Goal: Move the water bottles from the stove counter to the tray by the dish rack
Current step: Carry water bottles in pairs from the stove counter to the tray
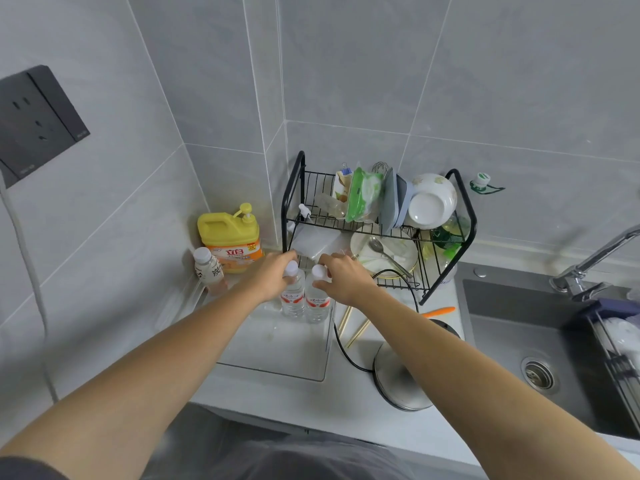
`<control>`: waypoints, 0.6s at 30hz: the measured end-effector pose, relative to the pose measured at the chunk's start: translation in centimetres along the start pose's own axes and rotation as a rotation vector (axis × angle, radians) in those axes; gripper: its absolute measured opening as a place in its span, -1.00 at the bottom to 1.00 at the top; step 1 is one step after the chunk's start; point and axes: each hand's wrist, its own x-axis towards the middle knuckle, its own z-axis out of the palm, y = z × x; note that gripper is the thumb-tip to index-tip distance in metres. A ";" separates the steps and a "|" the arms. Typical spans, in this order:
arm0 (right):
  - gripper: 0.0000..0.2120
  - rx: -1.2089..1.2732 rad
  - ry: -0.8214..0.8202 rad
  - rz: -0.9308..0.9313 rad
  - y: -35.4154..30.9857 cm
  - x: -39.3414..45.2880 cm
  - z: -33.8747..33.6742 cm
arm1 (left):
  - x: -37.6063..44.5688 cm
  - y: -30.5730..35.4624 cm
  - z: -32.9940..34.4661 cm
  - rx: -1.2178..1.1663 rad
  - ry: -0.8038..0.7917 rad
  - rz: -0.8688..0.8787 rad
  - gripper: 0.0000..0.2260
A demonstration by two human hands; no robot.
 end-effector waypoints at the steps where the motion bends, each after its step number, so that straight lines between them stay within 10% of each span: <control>1: -0.60 -0.001 -0.005 -0.003 -0.1 -0.1 -0.3 | -0.1 0.2 -0.3 0.020 0.003 -0.010 -0.78; 18: -0.44 -0.153 0.309 -0.107 -0.9 -3.8 -9.1 | -4.7 5.4 -8.1 0.337 0.414 -0.076 -0.49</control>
